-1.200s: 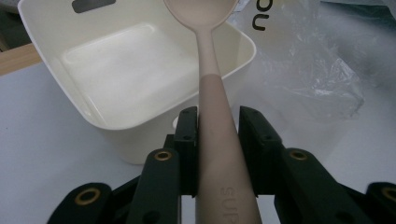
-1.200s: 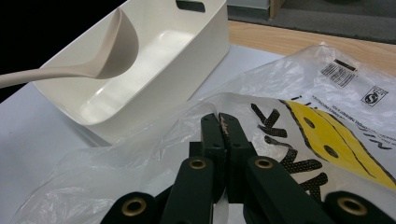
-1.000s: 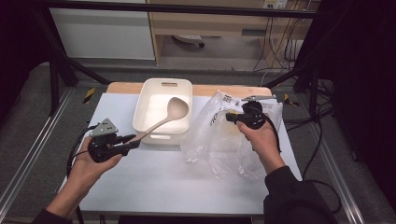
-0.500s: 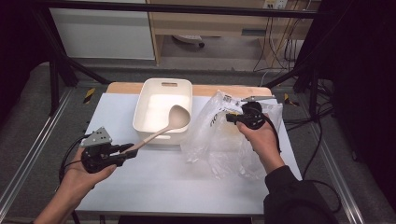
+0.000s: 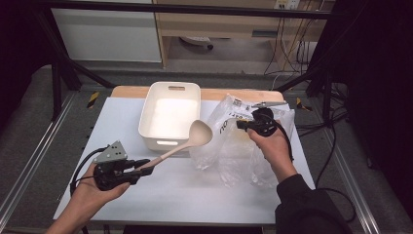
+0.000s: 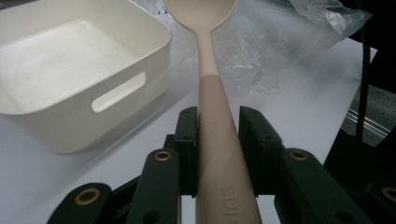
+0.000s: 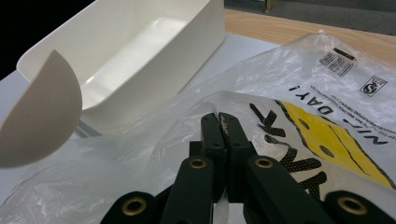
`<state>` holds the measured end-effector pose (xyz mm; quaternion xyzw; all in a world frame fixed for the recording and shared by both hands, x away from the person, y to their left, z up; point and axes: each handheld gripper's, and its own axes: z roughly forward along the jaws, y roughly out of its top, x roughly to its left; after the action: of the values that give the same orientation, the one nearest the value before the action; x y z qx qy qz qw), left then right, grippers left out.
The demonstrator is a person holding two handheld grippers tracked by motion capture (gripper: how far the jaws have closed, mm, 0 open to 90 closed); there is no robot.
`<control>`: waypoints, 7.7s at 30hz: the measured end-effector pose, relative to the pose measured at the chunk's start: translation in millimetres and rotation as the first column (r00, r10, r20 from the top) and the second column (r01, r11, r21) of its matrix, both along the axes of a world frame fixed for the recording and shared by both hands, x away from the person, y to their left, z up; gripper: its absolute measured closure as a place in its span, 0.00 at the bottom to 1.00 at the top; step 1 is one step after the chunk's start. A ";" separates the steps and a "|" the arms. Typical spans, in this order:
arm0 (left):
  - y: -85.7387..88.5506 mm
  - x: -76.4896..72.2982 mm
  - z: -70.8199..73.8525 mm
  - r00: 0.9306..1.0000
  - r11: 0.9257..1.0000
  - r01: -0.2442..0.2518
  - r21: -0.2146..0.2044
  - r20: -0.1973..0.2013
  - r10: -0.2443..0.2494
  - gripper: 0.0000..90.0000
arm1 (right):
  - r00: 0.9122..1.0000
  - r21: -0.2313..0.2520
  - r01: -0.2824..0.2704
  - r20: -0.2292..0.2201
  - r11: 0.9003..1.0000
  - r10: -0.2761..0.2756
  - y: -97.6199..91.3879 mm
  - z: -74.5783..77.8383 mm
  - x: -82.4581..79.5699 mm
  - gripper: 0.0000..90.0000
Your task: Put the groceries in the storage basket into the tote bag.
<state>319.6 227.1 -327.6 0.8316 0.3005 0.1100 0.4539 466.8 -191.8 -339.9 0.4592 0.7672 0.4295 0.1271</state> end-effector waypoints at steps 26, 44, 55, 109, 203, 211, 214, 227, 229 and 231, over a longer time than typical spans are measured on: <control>-83.4 6.5 -17.4 0.986 0.983 0.163 0.079 -0.058 -0.159 0.77 | 1.000 0.010 -0.015 0.014 1.000 0.014 2.6 3.6 -3.1 1.00; -96.8 33.5 -30.6 0.989 0.984 0.139 0.113 -0.071 -0.132 0.77 | 0.997 0.042 -0.014 0.076 0.999 0.011 1.9 26.8 -11.3 1.00; -94.2 42.5 -36.9 0.990 0.987 0.117 0.114 -0.087 -0.107 0.77 | 0.994 0.062 -0.030 0.110 0.998 0.023 4.1 44.4 -13.3 1.00; -202.8 60.4 -12.3 0.991 0.980 0.131 0.150 -0.011 -0.131 0.77 | 0.995 0.046 -0.057 0.081 0.997 0.053 10.3 32.1 -18.7 1.00; -292.3 108.4 -97.8 0.985 0.996 -0.011 0.084 0.171 -0.003 0.77 | 0.994 0.104 -0.038 0.103 0.994 0.028 -12.2 39.7 -26.7 1.00; -295.9 113.4 -98.3 0.982 0.996 -0.029 0.082 0.191 0.013 0.77 | 0.994 0.108 -0.042 0.109 0.993 0.030 -12.0 43.0 -27.8 1.00; -295.9 115.5 -95.8 0.981 0.997 -0.039 0.066 0.193 0.026 0.77 | 0.993 0.110 -0.045 0.111 0.993 0.033 -11.8 43.9 -27.8 1.00; -295.5 126.7 -107.8 0.983 0.997 -0.043 0.068 0.182 0.030 0.77 | 0.994 0.102 -0.050 0.105 0.993 0.039 -10.1 41.1 -28.2 1.00; -293.6 128.3 -111.3 0.983 0.996 -0.040 0.076 0.180 0.026 0.77 | 0.994 0.100 -0.051 0.101 0.994 0.041 -9.8 39.3 -28.1 1.00; -293.0 128.7 -115.4 0.983 0.996 -0.037 0.085 0.180 0.021 0.77 | 0.994 0.100 -0.051 0.099 0.994 0.041 -9.6 38.0 -28.0 1.00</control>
<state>448.3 -65.9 -443.1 0.8332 0.2653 0.2041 0.4402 438.8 -201.5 -301.9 0.4258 0.7476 0.4927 0.1304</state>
